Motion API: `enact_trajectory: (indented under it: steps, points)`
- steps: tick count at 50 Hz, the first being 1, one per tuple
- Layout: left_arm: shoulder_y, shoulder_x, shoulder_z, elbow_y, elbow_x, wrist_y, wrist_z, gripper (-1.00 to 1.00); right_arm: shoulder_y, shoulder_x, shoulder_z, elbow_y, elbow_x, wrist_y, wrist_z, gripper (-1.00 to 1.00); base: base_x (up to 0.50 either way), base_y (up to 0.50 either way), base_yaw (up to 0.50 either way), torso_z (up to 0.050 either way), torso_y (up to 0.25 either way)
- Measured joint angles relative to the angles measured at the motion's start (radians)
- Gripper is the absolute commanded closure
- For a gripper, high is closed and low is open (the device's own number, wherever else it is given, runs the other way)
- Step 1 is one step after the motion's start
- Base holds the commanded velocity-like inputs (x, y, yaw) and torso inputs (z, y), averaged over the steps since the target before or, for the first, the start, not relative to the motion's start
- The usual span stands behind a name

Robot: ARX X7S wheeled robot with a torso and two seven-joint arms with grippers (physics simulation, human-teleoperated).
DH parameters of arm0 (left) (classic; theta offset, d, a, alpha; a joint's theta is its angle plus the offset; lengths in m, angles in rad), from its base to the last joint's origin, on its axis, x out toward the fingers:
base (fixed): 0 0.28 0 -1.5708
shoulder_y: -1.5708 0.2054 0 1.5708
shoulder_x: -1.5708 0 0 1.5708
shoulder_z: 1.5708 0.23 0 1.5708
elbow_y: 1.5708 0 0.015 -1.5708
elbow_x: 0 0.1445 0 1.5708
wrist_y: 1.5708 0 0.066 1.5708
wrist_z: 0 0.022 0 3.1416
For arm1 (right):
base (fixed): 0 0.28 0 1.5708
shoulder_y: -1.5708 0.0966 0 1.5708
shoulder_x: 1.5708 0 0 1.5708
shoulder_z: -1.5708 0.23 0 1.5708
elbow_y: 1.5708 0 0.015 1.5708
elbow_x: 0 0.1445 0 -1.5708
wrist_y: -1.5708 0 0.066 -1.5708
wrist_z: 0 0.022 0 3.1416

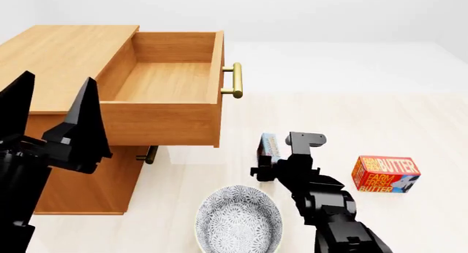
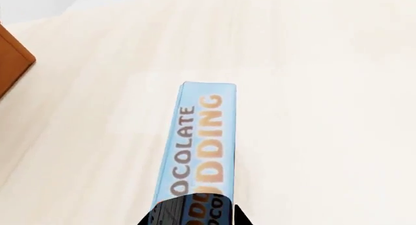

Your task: Put the chocolate pudding in the top drawer of the cabinet and close it.

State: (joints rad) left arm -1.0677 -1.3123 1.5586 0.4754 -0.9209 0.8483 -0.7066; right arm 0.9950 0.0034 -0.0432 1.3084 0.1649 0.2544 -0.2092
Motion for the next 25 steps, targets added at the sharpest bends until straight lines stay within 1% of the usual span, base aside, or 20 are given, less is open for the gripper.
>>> enact_trajectory:
  steps: [5, 15, 25]
  points:
    - [0.003, 0.021, -0.003, -0.029, -0.008, 0.004, 0.010, -1.00, 0.003, 0.003, 0.029, 0.001, -0.027, -0.018, 0.010, 1.00, 0.00, 0.00, 0.00, 0.000, 0.000]
    - [0.010, 0.053, -0.010, -0.075, -0.023, 0.013, 0.028, -1.00, 0.019, 0.012, 0.054, -0.015, -0.076, -0.122, 0.031, 1.00, 0.00, 0.00, 0.00, 0.000, 0.000]
    - [0.018, 0.043, -0.015, -0.065, -0.016, 0.017, 0.024, -1.00, -0.072, 0.029, 0.051, -0.383, -0.084, -0.014, 0.046, 1.00, 0.00, 0.00, 0.00, 0.000, 0.000]
